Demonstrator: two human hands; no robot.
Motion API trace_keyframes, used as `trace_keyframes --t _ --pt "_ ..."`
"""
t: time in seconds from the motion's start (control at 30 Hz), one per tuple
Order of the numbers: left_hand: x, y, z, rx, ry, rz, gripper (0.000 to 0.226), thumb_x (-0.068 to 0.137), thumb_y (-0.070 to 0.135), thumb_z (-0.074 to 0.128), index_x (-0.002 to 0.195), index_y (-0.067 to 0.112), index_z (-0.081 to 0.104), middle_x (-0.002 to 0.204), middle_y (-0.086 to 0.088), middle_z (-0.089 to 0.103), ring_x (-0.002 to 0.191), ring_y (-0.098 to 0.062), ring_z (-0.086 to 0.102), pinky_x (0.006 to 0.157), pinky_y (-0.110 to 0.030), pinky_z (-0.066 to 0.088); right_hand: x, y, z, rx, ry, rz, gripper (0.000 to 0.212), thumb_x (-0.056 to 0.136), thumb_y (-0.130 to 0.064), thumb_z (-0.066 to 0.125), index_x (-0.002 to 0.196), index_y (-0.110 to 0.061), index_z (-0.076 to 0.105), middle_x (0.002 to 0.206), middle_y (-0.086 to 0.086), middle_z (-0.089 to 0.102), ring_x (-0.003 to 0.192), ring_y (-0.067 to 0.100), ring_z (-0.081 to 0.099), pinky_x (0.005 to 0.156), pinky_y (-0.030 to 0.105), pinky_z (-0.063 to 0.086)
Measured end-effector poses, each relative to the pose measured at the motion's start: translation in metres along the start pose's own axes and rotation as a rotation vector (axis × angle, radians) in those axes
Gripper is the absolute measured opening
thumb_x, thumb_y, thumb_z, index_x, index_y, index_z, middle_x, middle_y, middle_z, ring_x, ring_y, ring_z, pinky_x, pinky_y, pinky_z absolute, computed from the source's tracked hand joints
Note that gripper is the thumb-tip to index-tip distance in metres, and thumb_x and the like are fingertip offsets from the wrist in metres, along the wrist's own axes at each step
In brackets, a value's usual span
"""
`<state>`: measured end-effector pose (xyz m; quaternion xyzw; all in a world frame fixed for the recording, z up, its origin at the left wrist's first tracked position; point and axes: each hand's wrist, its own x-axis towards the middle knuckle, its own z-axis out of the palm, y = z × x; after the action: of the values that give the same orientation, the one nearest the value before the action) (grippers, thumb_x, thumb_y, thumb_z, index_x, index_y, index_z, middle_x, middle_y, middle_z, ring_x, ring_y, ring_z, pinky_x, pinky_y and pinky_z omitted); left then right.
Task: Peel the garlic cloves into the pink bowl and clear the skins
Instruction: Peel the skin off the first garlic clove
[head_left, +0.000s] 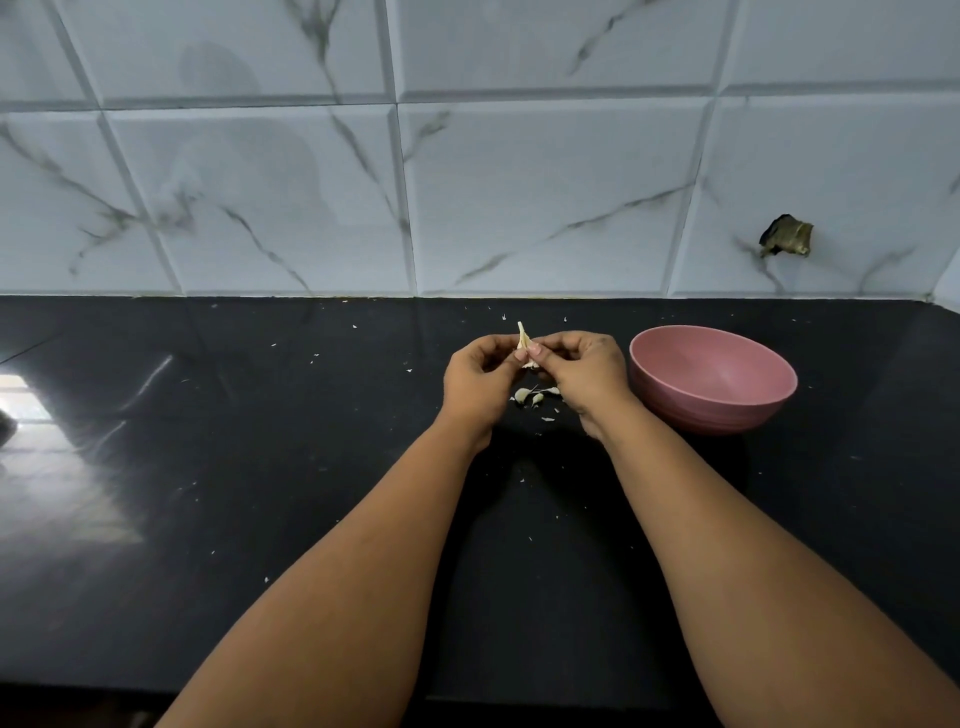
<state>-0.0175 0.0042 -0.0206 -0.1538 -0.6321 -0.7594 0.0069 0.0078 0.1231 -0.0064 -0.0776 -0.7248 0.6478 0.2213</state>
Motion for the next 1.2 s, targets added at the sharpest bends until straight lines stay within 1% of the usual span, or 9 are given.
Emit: trace_keyframes --t 0.17,0.27,0.4,0.47,0.57,0.67,0.77,0.97,1.2 --pt "0.0013 0.0026 0.0024 -0.072 0.012 -0.014 0.016 0.095 -0.001 0.059 0.109 -0.002 0.067 0.096 -0.011 0.072 0.088 -0.015 0.070 0.081 -0.022 0.056 0.0037 -0.0009 0.0010 0.076 0.044 0.009 0.008 0.090 -0.005 0.066 0.093 -0.003 0.073 0.072 0.003 0.069 0.056 0.002 0.060 0.058 0.015 0.050" --pt "0.0020 0.0037 0.0007 -0.121 0.009 -0.024 0.016 0.095 -0.002 0.059 0.108 -0.002 0.066 0.094 -0.009 0.071 0.084 -0.010 0.070 0.078 -0.018 0.055 0.0044 0.0000 0.0006 0.066 0.088 -0.002 0.013 0.092 -0.006 0.063 0.099 -0.003 0.073 0.075 0.002 0.069 0.061 0.003 0.061 0.064 0.017 0.052" --pt "0.0016 0.0007 -0.0009 -0.121 0.032 -0.024 0.015 0.094 0.000 0.060 0.105 0.005 0.069 0.093 -0.005 0.072 0.085 -0.009 0.069 0.082 -0.020 0.055 0.0012 0.0052 -0.0020 -0.480 0.034 -0.167 0.038 0.093 0.000 0.051 0.119 -0.020 0.070 0.096 0.001 0.067 0.085 0.013 0.059 0.074 0.013 0.041" --pt "0.0020 -0.0009 -0.0013 -0.108 0.039 -0.019 0.015 0.094 0.001 0.061 0.103 0.010 0.070 0.094 -0.003 0.073 0.088 -0.009 0.070 0.086 -0.023 0.055 0.0015 0.0069 -0.0014 -0.625 -0.006 -0.170 0.041 0.094 0.000 0.047 0.122 -0.022 0.068 0.107 0.009 0.067 0.098 0.025 0.059 0.083 0.021 0.045" --pt "0.0016 -0.0015 -0.0003 -0.099 0.033 -0.010 0.016 0.095 0.003 0.061 0.102 0.013 0.072 0.094 -0.001 0.075 0.092 -0.010 0.070 0.088 -0.023 0.055 0.0002 0.0015 0.0017 -0.430 0.048 -0.161 0.032 0.097 -0.007 0.049 0.120 -0.020 0.069 0.117 0.004 0.068 0.109 0.021 0.061 0.092 0.025 0.047" --pt "0.0005 -0.0005 0.0004 -0.097 0.013 -0.004 0.017 0.095 0.004 0.061 0.099 0.016 0.073 0.088 0.004 0.076 0.088 -0.007 0.071 0.080 -0.019 0.054 -0.0032 -0.0019 0.0058 -0.039 -0.006 -0.090 0.023 0.093 -0.008 0.061 0.113 -0.015 0.071 0.102 0.001 0.072 0.091 0.008 0.066 0.085 0.025 0.053" --pt "0.0009 0.0003 0.0001 -0.061 0.013 0.000 0.013 0.094 0.005 0.063 0.099 0.012 0.073 0.090 -0.002 0.075 0.088 -0.010 0.071 0.082 -0.023 0.055 -0.0049 -0.0001 0.0063 0.007 0.003 -0.070 0.021 0.084 -0.011 0.075 0.105 -0.013 0.075 0.094 0.002 0.075 0.082 0.005 0.068 0.075 0.019 0.052" --pt "-0.0006 -0.0016 0.0009 0.033 0.060 0.044 0.007 0.092 0.009 0.067 0.094 0.011 0.072 0.094 -0.009 0.075 0.094 -0.022 0.072 0.089 -0.034 0.057 -0.0043 -0.0002 0.0055 0.093 0.009 -0.027 0.013 0.083 -0.009 0.075 0.095 -0.013 0.076 0.092 0.007 0.075 0.094 0.022 0.070 0.082 0.037 0.055" --pt "-0.0014 0.0002 0.0016 -0.043 0.066 -0.034 0.011 0.091 0.018 0.069 0.095 0.008 0.074 0.091 -0.011 0.074 0.090 -0.020 0.071 0.089 -0.034 0.057 -0.0026 -0.0002 0.0019 -0.075 0.003 -0.126 0.012 0.080 -0.013 0.079 0.090 -0.019 0.077 0.082 0.000 0.075 0.081 0.013 0.072 0.075 0.025 0.056"
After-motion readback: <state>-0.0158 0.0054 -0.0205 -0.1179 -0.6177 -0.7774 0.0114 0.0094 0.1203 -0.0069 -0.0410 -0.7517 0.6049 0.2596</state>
